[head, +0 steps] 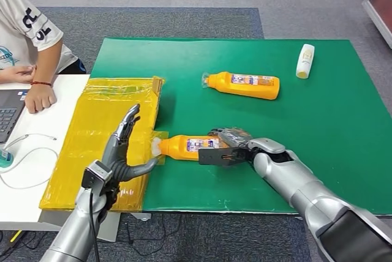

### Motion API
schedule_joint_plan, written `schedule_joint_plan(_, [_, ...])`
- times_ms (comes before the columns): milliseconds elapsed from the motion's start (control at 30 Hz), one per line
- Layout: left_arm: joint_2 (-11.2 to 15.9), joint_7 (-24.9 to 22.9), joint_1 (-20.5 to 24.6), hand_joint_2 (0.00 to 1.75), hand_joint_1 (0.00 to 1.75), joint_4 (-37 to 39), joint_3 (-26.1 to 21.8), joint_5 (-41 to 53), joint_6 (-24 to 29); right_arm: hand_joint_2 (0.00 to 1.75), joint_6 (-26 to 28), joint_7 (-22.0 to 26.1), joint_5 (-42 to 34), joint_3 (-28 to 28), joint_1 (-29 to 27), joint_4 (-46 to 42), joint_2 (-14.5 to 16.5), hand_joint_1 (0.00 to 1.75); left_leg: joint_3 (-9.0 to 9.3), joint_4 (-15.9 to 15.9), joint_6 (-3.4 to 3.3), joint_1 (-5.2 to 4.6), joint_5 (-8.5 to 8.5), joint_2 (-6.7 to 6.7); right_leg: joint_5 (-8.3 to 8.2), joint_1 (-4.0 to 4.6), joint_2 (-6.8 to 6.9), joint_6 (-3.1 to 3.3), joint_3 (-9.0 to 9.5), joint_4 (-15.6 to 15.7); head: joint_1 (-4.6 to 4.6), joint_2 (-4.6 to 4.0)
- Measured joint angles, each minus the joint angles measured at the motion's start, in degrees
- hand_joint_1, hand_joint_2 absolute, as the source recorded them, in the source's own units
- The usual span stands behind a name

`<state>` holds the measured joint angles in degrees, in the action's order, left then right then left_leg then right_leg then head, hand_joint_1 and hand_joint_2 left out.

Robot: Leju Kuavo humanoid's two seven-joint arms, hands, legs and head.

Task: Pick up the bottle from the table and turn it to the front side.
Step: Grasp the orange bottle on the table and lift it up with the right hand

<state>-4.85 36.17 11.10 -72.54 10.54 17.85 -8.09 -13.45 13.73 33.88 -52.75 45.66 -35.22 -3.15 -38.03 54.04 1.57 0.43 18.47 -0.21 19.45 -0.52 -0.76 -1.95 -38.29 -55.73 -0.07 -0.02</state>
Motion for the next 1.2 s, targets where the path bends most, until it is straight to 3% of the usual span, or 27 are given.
schedule_joint_plan(233, [0.19, 0.0, 0.0, 1.75, 0.0, 0.0, -0.44, -0.19, -0.04, 1.75, -2.08, -0.68, 1.03, -0.81, 1.28, 0.52, 0.0, 0.75, 0.0, 0.0, 0.0, 0.0, 0.0, 0.0, 0.0, 0.0, 0.0, 0.0, 0.0, 0.0, 0.0, 0.0])
schedule_joint_plan(467, [0.32, 0.0, 0.15, 1.75, 0.0, -0.02, -0.84, -0.39, -0.15, 1.75, -3.1, -1.58, 1.44, -1.74, 1.95, 0.65, 0.0, 1.68, 0.01, 0.0, -0.01, 0.0, 0.0, -0.01, 0.01, 0.0, 0.0, -0.01, 0.01, 0.0, 0.0, 0.0])
schedule_joint_plan(500, [0.34, 0.0, 0.15, 1.75, 0.0, -0.02, -0.86, -0.45, -0.15, 1.75, -3.07, -1.62, 1.38, -1.78, 1.98, 0.67, -0.01, 1.73, 0.01, 0.0, -0.01, 0.0, 0.0, -0.01, 0.01, 0.0, 0.0, -0.01, 0.01, 0.0, 0.0, 0.0])
schedule_joint_plan(1033, [0.52, 0.0, 0.11, 1.75, 0.0, -0.02, -0.92, -0.72, -0.15, 1.75, -1.32, -0.44, -0.38, -1.96, 1.89, 1.02, -0.51, 1.75, 0.01, 0.0, -0.01, 0.0, 0.01, -0.01, 0.01, 0.0, 0.0, -0.01, 0.0, 0.0, 0.0, 0.0])
schedule_joint_plan(1200, [0.52, 0.0, 0.06, 1.75, 0.0, -0.02, -0.92, -0.69, -0.08, 1.75, 1.67, 2.77, -5.45, -0.34, -0.1, 0.51, -1.46, 1.75, -0.01, 0.0, -0.01, -0.01, 0.01, -0.02, 0.01, 0.0, 0.01, -0.01, 0.0, 0.01, 0.01, 0.0])
